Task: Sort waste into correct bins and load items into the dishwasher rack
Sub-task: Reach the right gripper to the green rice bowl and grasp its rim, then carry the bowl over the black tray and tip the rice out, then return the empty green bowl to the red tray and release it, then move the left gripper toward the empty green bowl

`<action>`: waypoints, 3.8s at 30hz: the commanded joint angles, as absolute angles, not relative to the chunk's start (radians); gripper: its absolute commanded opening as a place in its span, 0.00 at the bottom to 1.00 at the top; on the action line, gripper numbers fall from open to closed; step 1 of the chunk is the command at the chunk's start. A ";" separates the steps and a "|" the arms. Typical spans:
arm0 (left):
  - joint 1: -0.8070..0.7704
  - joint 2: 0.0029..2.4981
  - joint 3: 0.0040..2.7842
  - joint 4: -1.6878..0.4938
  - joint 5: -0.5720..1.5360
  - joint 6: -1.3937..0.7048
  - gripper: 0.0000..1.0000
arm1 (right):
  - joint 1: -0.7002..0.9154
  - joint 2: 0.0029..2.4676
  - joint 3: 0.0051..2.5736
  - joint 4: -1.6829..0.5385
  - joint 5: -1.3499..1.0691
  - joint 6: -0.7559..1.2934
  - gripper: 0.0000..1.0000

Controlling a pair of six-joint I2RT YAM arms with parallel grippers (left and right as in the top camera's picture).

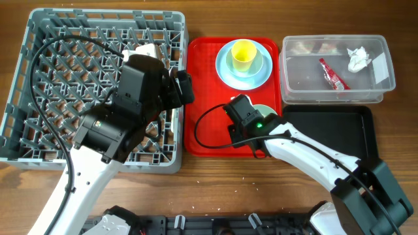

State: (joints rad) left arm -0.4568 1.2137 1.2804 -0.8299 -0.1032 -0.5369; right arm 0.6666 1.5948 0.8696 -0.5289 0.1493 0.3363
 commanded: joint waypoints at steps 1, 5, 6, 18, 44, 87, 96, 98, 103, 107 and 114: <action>-0.453 1.212 1.290 -0.828 -0.097 -0.535 1.00 | 0.666 1.589 0.860 -0.551 0.134 0.340 0.05; -0.453 1.212 1.290 -0.828 -0.097 -0.535 1.00 | 0.666 1.569 0.901 -0.610 0.136 0.340 0.04; -0.453 1.212 1.291 -0.828 -0.097 -0.535 1.00 | 0.666 1.539 0.953 -0.662 0.140 0.339 0.04; -0.453 1.212 1.291 -0.828 -0.097 -0.535 1.00 | 0.340 1.311 1.134 -0.968 -0.019 0.211 0.04; -0.453 1.212 1.290 -0.828 -0.097 -0.535 1.00 | -0.898 1.680 0.757 -0.568 -1.624 0.033 0.04; -0.453 1.212 1.290 -0.828 -0.097 -0.535 1.00 | 0.176 0.767 0.936 -0.766 0.334 0.395 1.00; -0.453 1.212 1.291 -0.828 -0.097 -0.535 1.00 | -0.229 0.535 0.936 -0.870 0.156 0.473 1.00; -0.453 1.212 1.291 -0.828 -0.097 -0.535 1.00 | -0.229 0.535 0.935 -0.888 0.156 0.472 1.00; -0.453 1.212 1.291 -0.828 -0.097 -0.535 1.00 | -0.229 0.535 0.935 -0.888 0.156 0.473 1.00; -0.453 1.212 1.291 -0.828 -0.097 -0.535 1.00 | -0.229 0.535 0.935 -0.888 0.156 0.472 1.00; -0.459 1.219 1.290 -0.675 0.150 -0.536 1.00 | -0.229 0.535 0.935 -0.888 0.156 0.473 1.00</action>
State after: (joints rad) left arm -0.4564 1.2137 1.2804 -0.7006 -0.0647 -0.5369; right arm -0.2245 0.5373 0.9276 -0.8921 0.1711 0.4667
